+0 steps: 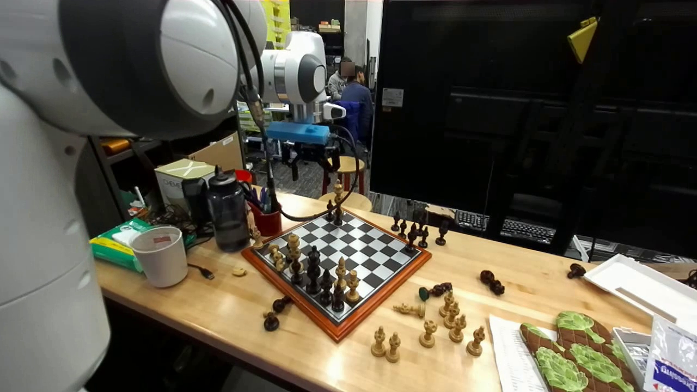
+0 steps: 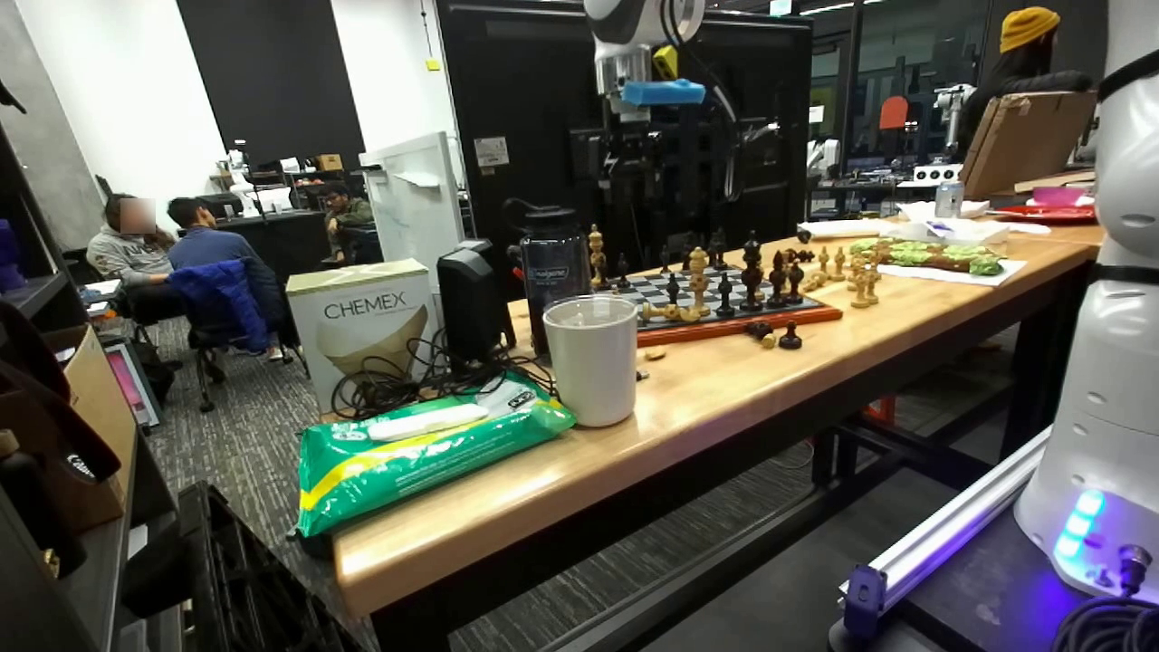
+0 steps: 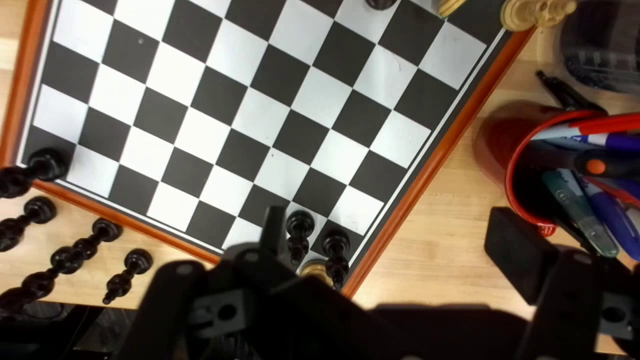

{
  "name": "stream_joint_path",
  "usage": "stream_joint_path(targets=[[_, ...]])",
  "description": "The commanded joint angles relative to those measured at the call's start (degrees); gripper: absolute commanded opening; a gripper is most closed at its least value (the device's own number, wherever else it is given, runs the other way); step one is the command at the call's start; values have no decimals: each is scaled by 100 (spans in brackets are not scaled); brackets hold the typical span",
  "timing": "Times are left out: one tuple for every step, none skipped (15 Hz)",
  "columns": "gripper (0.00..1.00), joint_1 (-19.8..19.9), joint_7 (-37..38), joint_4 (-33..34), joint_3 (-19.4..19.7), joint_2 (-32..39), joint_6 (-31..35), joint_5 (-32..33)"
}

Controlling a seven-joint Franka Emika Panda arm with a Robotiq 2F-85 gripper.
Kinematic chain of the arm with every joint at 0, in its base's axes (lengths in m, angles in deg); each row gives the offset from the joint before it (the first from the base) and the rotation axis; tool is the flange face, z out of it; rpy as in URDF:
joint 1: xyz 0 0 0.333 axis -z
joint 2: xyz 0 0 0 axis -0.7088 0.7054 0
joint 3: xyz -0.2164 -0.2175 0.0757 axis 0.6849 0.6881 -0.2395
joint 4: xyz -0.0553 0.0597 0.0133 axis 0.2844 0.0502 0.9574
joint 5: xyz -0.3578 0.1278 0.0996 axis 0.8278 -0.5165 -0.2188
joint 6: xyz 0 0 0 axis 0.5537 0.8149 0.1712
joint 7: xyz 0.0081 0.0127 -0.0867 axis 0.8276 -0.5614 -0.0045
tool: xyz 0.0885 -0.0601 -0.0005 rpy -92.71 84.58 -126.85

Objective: Move a piece on the chess board

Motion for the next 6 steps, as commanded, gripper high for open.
stream_joint_path(targets=[[100, 29, 142, -596, -31, -815, -278, -10], [100, 43, 69, -681, -41, -971, -325, -79], [100, 56, -29, -737, -45, -1087, -375, -186], [100, 47, 24, -374, -46, -640, -302, -55], [100, 51, 20, -453, -49, -775, -336, -92], [100, 53, 19, -517, -51, -876, -355, -108]])
